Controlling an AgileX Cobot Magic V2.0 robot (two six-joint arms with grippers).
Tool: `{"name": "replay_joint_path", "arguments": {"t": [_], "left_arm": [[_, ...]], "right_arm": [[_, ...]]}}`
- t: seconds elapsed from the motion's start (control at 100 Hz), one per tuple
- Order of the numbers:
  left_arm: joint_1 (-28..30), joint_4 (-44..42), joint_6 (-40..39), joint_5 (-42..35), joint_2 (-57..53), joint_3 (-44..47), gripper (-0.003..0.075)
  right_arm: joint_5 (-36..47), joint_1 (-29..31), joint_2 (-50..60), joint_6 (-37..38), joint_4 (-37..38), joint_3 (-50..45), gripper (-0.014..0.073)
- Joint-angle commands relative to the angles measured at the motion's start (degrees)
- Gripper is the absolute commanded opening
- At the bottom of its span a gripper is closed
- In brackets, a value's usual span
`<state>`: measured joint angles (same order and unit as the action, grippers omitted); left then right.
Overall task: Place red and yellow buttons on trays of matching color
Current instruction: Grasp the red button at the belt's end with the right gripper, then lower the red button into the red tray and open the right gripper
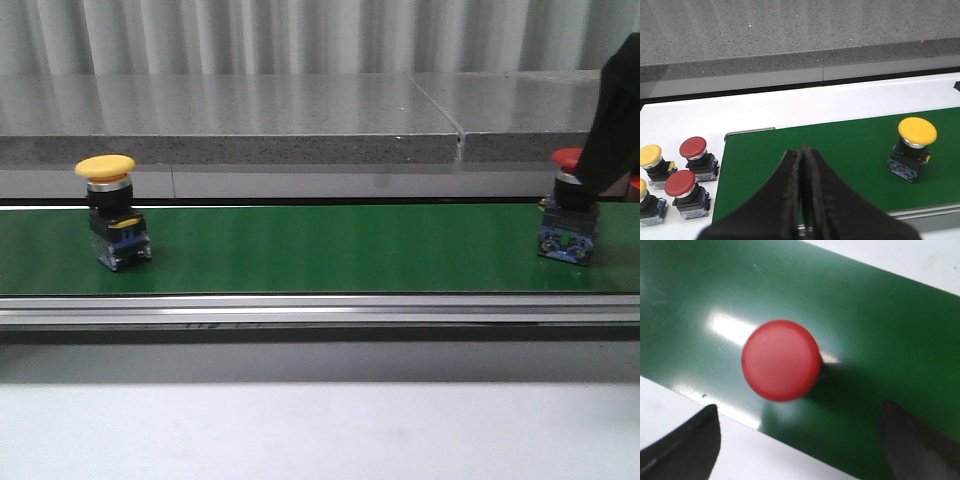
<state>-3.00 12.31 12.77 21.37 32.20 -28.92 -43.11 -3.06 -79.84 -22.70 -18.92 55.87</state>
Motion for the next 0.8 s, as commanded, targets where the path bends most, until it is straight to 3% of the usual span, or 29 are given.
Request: {"name": "replay_joint_path", "arguments": {"t": [0.0,0.17,0.24,0.36,0.46,0.62,0.79], "left_arm": [[-0.5,0.9,0.2,-4.4,0.1,-1.3,-0.002],[-0.5,0.9,0.2,-4.4,0.1,-1.3,-0.002],[-0.5,0.9,0.2,-4.4,0.1,-1.3,-0.002],[-0.5,0.9,0.2,-4.4,0.1,-1.3,-0.002],[-0.5,0.9,0.2,-4.4,0.1,-1.3,-0.002],[-0.5,0.9,0.2,-4.3,0.1,-1.3,-0.002],[-0.5,0.9,0.2,-4.3,0.1,-1.3,-0.002]], "right_arm": [[3.0,-0.6,-1.1,-0.8,-1.0,3.3,0.0634],[4.6,-0.7,-5.1,-0.8,-0.8,5.7,0.0601],[4.6,-0.7,-6.1,-0.8,-0.4,6.3,0.0504],[2.8,-0.7,-6.2,-0.7,0.0,6.9,0.0254],[-0.3,-0.6,-6.2,-0.5,0.0,8.7,0.0134],[-5.2,2.4,-6.2,0.1,0.1,15.4,0.0124],[-7.1,10.4,-6.9,0.9,0.1,23.2,0.0124]]}}
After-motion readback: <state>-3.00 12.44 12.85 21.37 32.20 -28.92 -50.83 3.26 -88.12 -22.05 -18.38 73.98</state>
